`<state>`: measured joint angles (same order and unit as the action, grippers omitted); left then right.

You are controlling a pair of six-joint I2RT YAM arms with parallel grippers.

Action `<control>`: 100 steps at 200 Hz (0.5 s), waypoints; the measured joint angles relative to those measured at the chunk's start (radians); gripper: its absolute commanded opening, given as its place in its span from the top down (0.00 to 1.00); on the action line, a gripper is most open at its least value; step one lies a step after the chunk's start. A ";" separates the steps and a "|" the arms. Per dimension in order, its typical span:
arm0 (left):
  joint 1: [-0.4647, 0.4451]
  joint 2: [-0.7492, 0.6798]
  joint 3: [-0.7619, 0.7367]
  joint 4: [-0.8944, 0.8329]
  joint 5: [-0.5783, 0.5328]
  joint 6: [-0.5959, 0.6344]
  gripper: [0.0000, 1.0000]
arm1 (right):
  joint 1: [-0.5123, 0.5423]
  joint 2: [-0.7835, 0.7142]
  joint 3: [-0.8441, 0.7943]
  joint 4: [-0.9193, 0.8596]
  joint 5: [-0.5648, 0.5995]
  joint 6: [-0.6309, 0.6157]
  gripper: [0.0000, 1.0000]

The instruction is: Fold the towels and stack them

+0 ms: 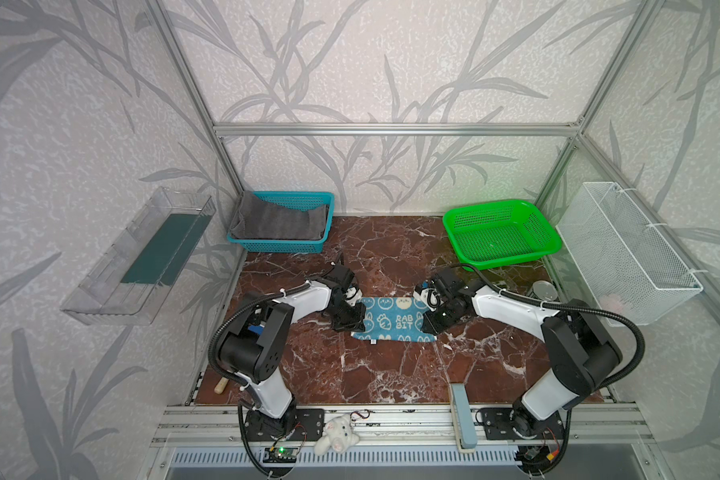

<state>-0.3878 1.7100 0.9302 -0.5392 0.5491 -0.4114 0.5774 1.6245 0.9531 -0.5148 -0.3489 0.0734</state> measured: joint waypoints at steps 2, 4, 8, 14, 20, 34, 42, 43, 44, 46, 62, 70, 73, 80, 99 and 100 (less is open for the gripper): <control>0.000 0.000 0.000 0.000 -0.001 0.000 0.98 | 0.001 -0.004 0.000 0.000 0.000 -0.003 0.71; -0.001 -0.002 0.001 -0.002 -0.002 0.000 0.98 | 0.002 -0.008 0.000 0.000 0.001 -0.010 0.69; -0.001 -0.003 0.002 -0.006 -0.004 0.000 0.96 | 0.004 -0.016 0.000 0.002 0.002 -0.023 0.66; -0.002 -0.009 0.007 -0.013 -0.007 0.000 0.94 | 0.007 -0.030 0.000 0.004 0.005 -0.044 0.61; -0.002 -0.016 0.013 -0.021 -0.010 -0.001 0.92 | 0.013 -0.046 0.002 0.006 0.011 -0.071 0.56; -0.002 -0.046 0.040 -0.039 -0.023 -0.003 0.83 | 0.041 -0.080 0.016 0.008 0.035 -0.139 0.41; -0.002 -0.072 0.065 -0.045 -0.033 -0.010 0.74 | 0.063 -0.098 0.029 0.013 0.054 -0.185 0.31; -0.001 -0.075 0.067 -0.046 -0.034 -0.007 0.74 | 0.065 -0.100 0.029 0.014 0.056 -0.187 0.29; -0.001 -0.080 0.071 -0.047 -0.037 -0.003 0.72 | 0.068 -0.101 0.031 0.014 0.059 -0.189 0.28; -0.001 -0.085 0.076 -0.047 -0.040 -0.001 0.70 | 0.074 -0.105 0.034 0.015 0.064 -0.201 0.26; 0.000 -0.154 0.126 -0.044 -0.082 -0.019 0.54 | 0.124 -0.134 0.056 0.033 0.118 -0.275 0.14; 0.003 -0.190 0.145 -0.039 -0.105 -0.020 0.51 | 0.146 -0.141 0.067 0.043 0.144 -0.313 0.07; 0.005 -0.206 0.153 -0.036 -0.115 -0.020 0.50 | 0.154 -0.143 0.069 0.047 0.151 -0.325 0.06; 0.010 -0.237 0.167 -0.029 -0.137 -0.027 0.50 | 0.172 -0.144 0.076 0.055 0.169 -0.355 0.05; 0.029 -0.312 0.182 0.000 -0.212 -0.034 0.40 | 0.225 -0.135 0.090 0.070 0.229 -0.442 0.03; 0.031 -0.316 0.181 0.002 -0.216 -0.039 0.39 | 0.229 -0.134 0.092 0.070 0.234 -0.447 0.03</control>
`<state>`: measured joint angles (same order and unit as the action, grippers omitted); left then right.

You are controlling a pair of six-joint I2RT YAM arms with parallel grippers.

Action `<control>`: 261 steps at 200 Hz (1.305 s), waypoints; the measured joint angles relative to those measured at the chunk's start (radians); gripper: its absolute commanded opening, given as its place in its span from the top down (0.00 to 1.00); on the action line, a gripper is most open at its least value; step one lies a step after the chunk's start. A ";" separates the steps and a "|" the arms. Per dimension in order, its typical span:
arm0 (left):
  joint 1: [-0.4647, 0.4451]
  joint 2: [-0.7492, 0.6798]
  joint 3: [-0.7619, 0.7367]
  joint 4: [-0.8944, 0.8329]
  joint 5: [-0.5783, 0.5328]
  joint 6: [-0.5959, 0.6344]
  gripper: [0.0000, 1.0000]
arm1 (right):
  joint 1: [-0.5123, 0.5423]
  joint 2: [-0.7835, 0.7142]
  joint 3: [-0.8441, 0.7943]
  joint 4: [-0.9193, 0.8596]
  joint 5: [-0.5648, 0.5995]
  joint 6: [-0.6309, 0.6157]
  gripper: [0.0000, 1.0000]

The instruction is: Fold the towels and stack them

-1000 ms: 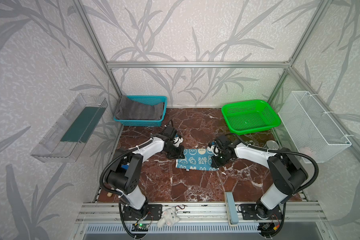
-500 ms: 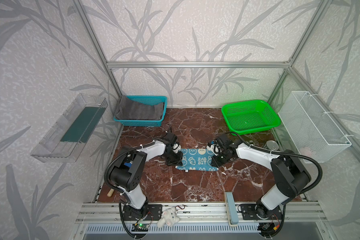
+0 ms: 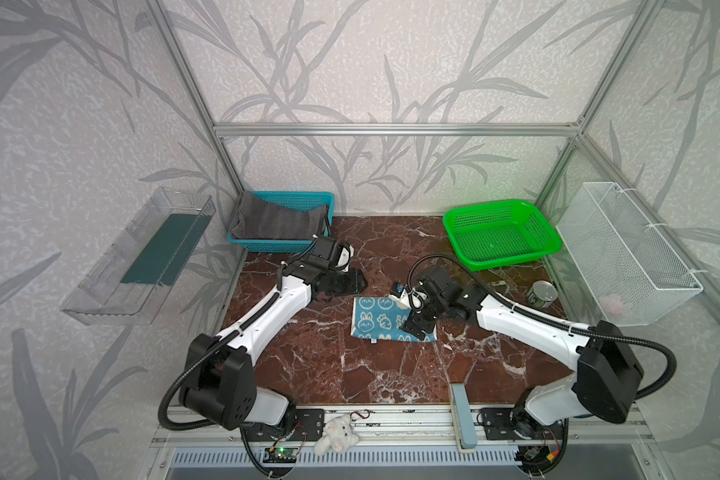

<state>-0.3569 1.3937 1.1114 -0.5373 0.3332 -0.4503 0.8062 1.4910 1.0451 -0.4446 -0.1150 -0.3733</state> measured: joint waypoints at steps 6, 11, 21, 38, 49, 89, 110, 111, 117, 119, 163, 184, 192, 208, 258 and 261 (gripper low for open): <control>0.006 -0.020 -0.001 0.005 -0.026 0.003 0.34 | 0.014 0.007 0.004 0.003 0.016 -0.024 0.03; 0.012 -0.038 -0.004 0.012 -0.051 -0.001 0.27 | 0.027 0.016 0.008 0.009 0.031 -0.047 0.03; 0.026 -0.070 -0.017 0.032 -0.088 -0.003 0.15 | 0.049 0.035 0.013 0.021 0.049 -0.088 0.03; 0.055 -0.127 -0.048 0.050 -0.147 -0.003 0.01 | 0.080 0.098 0.042 0.025 0.069 -0.146 0.03; 0.077 -0.157 -0.068 0.054 -0.177 0.001 0.01 | 0.094 0.149 0.069 0.027 0.080 -0.170 0.03; 0.162 -0.213 -0.124 0.055 -0.234 -0.003 0.01 | 0.111 0.313 0.146 0.052 0.083 -0.226 0.04; 0.201 -0.221 -0.151 0.053 -0.234 -0.011 0.01 | 0.111 0.378 0.183 0.055 0.080 -0.245 0.06; 0.202 -0.222 -0.152 0.053 -0.235 -0.011 0.01 | 0.111 0.384 0.186 0.055 0.082 -0.246 0.06; 0.211 -0.222 -0.157 0.051 -0.234 -0.014 0.01 | 0.111 0.402 0.200 0.055 0.082 -0.248 0.07; 0.213 -0.222 -0.159 0.052 -0.234 -0.015 0.01 | 0.111 0.409 0.206 0.054 0.082 -0.249 0.07; 0.249 -0.241 -0.167 0.043 -0.229 -0.022 0.01 | 0.111 0.517 0.314 0.030 0.103 -0.243 0.13; 0.259 -0.257 -0.168 0.042 -0.222 -0.023 0.01 | 0.111 0.535 0.336 0.021 0.100 -0.238 0.21; 0.262 -0.260 -0.169 0.042 -0.220 -0.025 0.01 | 0.111 0.538 0.340 0.015 0.097 -0.241 0.25; 0.270 -0.260 -0.171 0.042 -0.208 -0.029 0.01 | 0.111 0.542 0.345 0.005 0.087 -0.243 0.39; 0.280 -0.245 -0.175 0.036 -0.156 -0.044 0.01 | 0.107 0.545 0.333 -0.002 0.054 -0.263 0.88; 0.280 -0.243 -0.178 0.037 -0.154 -0.044 0.01 | 0.106 0.544 0.330 0.001 0.050 -0.269 0.90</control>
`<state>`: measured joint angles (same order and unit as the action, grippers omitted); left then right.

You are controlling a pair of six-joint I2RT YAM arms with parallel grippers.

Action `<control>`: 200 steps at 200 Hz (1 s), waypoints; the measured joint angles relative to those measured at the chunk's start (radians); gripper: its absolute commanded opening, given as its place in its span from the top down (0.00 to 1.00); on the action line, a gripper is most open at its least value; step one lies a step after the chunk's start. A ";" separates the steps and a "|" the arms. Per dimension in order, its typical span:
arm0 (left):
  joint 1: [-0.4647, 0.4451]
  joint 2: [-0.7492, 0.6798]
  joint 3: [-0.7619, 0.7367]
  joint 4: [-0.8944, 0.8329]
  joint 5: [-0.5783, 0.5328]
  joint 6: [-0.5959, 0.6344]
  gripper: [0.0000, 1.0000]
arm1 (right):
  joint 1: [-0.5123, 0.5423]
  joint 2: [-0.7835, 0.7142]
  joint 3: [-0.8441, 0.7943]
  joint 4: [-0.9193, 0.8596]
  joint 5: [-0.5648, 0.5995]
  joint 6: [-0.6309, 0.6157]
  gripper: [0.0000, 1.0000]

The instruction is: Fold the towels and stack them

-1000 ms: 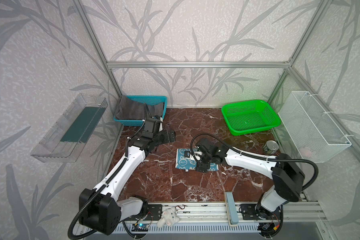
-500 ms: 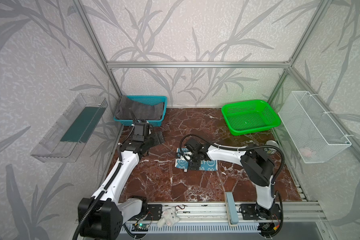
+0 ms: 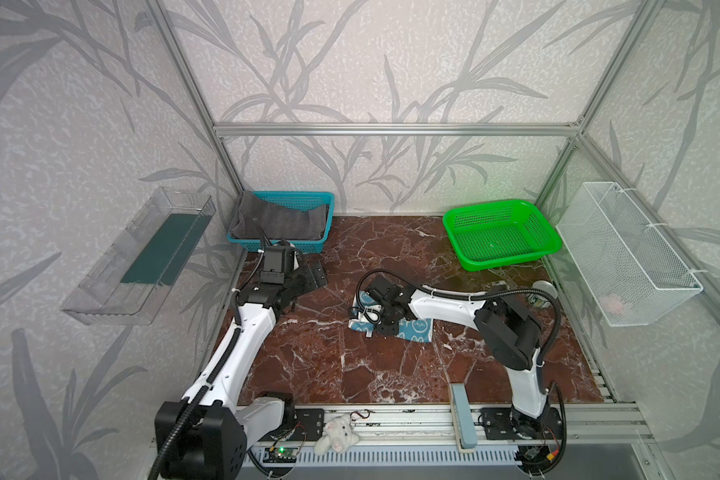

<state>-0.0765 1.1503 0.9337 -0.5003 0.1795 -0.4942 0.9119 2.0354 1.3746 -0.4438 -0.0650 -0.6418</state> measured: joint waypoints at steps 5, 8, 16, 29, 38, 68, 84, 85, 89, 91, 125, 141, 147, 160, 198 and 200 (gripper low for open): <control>0.000 0.002 -0.003 0.000 0.008 0.000 0.01 | -0.002 -0.002 -0.007 0.009 -0.007 -0.003 0.93; 0.000 0.002 -0.005 -0.001 0.013 0.000 0.01 | -0.003 -0.005 -0.011 0.016 -0.009 -0.007 0.95; 0.000 0.005 -0.011 -0.002 0.025 0.000 0.01 | -0.008 -0.011 -0.025 0.032 -0.020 -0.015 1.00; 0.001 0.013 -0.018 -0.002 0.056 0.000 0.01 | -0.016 -0.031 -0.061 0.069 -0.040 -0.036 1.00; 0.002 0.022 -0.021 -0.003 0.084 0.001 0.01 | -0.022 -0.047 -0.090 0.096 -0.052 -0.048 1.00; 0.004 0.066 -0.050 0.006 0.201 -0.005 0.01 | -0.050 -0.121 -0.209 0.179 -0.109 -0.084 1.00; 0.004 0.080 -0.091 0.029 0.261 -0.024 0.01 | -0.069 -0.169 -0.274 0.218 -0.134 -0.092 1.00; 0.004 0.081 -0.095 0.032 0.267 -0.026 0.01 | -0.070 -0.171 -0.276 0.219 -0.135 -0.092 1.00; 0.004 0.084 -0.107 0.041 0.279 -0.033 0.01 | -0.075 -0.183 -0.290 0.227 -0.139 -0.093 1.00; 0.004 0.085 -0.114 0.045 0.286 -0.035 0.01 | -0.077 -0.189 -0.296 0.232 -0.143 -0.093 1.00; 0.000 0.121 -0.186 0.108 0.385 -0.088 0.01 | -0.114 -0.277 -0.365 0.318 -0.196 -0.090 1.00; -0.011 0.152 -0.190 0.138 0.425 -0.109 0.01 | -0.128 -0.308 -0.387 0.360 -0.225 -0.089 1.00; -0.018 0.165 -0.190 0.154 0.435 -0.118 0.01 | -0.132 -0.321 -0.396 0.374 -0.235 -0.088 1.00; -0.034 0.190 -0.193 0.192 0.459 -0.141 0.01 | -0.139 -0.338 -0.406 0.395 -0.253 -0.088 1.00; -0.087 0.269 -0.238 0.370 0.523 -0.254 0.01 | -0.141 -0.344 -0.416 0.436 -0.281 -0.080 1.00; -0.090 0.276 -0.239 0.378 0.526 -0.261 0.01 | -0.141 -0.344 -0.416 0.438 -0.282 -0.080 1.00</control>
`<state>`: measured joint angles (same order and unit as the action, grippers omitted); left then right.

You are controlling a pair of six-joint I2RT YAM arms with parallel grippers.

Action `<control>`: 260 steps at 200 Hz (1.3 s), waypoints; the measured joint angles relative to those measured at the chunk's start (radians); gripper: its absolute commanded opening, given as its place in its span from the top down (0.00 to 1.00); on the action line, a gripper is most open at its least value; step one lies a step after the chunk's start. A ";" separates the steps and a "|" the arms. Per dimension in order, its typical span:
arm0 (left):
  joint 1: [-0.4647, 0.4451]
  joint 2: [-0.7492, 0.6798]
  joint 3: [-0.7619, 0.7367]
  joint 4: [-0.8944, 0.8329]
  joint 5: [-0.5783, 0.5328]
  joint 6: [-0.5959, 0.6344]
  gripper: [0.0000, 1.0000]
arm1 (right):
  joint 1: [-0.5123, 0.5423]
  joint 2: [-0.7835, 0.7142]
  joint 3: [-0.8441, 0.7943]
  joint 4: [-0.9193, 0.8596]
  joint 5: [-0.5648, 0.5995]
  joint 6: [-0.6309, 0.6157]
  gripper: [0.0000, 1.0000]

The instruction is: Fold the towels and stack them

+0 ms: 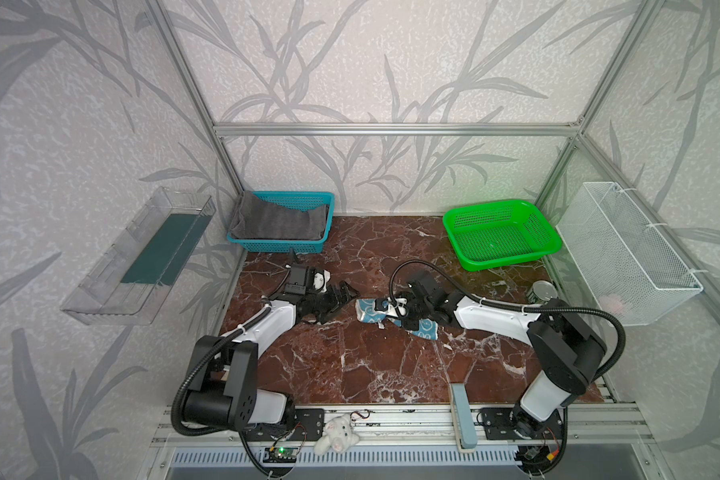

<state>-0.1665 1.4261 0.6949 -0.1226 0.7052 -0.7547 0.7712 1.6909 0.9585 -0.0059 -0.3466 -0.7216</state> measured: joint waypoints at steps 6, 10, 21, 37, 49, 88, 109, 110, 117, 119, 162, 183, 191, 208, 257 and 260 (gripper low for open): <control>-0.008 0.018 -0.001 0.018 0.006 -0.014 0.01 | 0.000 0.000 -0.001 0.003 -0.002 0.002 1.00; -0.013 0.029 -0.001 0.030 0.010 -0.023 0.01 | 0.000 0.000 -0.001 0.004 -0.003 0.004 1.00; -0.026 0.059 -0.003 0.061 0.025 -0.048 0.01 | 0.000 0.000 -0.002 0.010 -0.003 0.011 1.00; -0.039 0.088 -0.010 0.100 0.042 -0.080 0.01 | 0.000 0.000 -0.002 0.013 -0.002 0.019 1.00; -0.045 0.097 -0.020 0.119 0.055 -0.104 0.01 | 0.000 0.000 -0.002 0.018 -0.001 0.023 1.00; -0.050 0.097 -0.066 0.202 0.087 -0.203 0.01 | -0.001 0.000 -0.006 0.037 0.005 0.043 1.00; -0.059 0.104 -0.102 0.289 0.098 -0.285 0.02 | -0.001 0.000 -0.015 0.055 0.005 0.056 1.00; -0.060 0.105 -0.103 0.292 0.098 -0.287 0.02 | -0.001 0.000 -0.016 0.055 0.005 0.057 1.00; -0.064 0.112 -0.109 0.316 0.099 -0.312 0.03 | -0.001 0.000 -0.017 0.060 0.005 0.060 1.00; -0.065 0.114 -0.111 0.323 0.099 -0.318 0.03 | -0.001 0.000 -0.018 0.061 0.005 0.061 1.00; -0.087 0.179 -0.156 0.542 0.101 -0.492 0.19 | -0.001 0.000 -0.019 0.070 0.006 0.067 1.00; -0.098 0.215 -0.164 0.622 0.099 -0.551 0.35 | -0.001 0.000 -0.025 0.077 0.005 0.068 1.00; -0.102 0.223 -0.165 0.640 0.098 -0.562 0.40 | -0.001 0.000 -0.026 0.077 0.005 0.070 1.00; -0.108 0.238 -0.167 0.680 0.097 -0.590 0.50 | -0.001 0.000 -0.028 0.079 0.005 0.070 1.00; -0.108 0.255 -0.167 0.754 0.096 -0.637 0.75 | -0.001 0.000 -0.034 0.086 0.008 0.071 1.00; -0.108 0.255 -0.167 0.758 0.097 -0.634 0.78 | -0.001 0.000 -0.035 0.086 0.009 0.071 1.00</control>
<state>-0.2749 1.6810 0.5282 0.6350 0.8017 -1.3884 0.7700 1.6913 0.9234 0.0803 -0.3378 -0.6502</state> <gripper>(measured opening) 0.298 0.073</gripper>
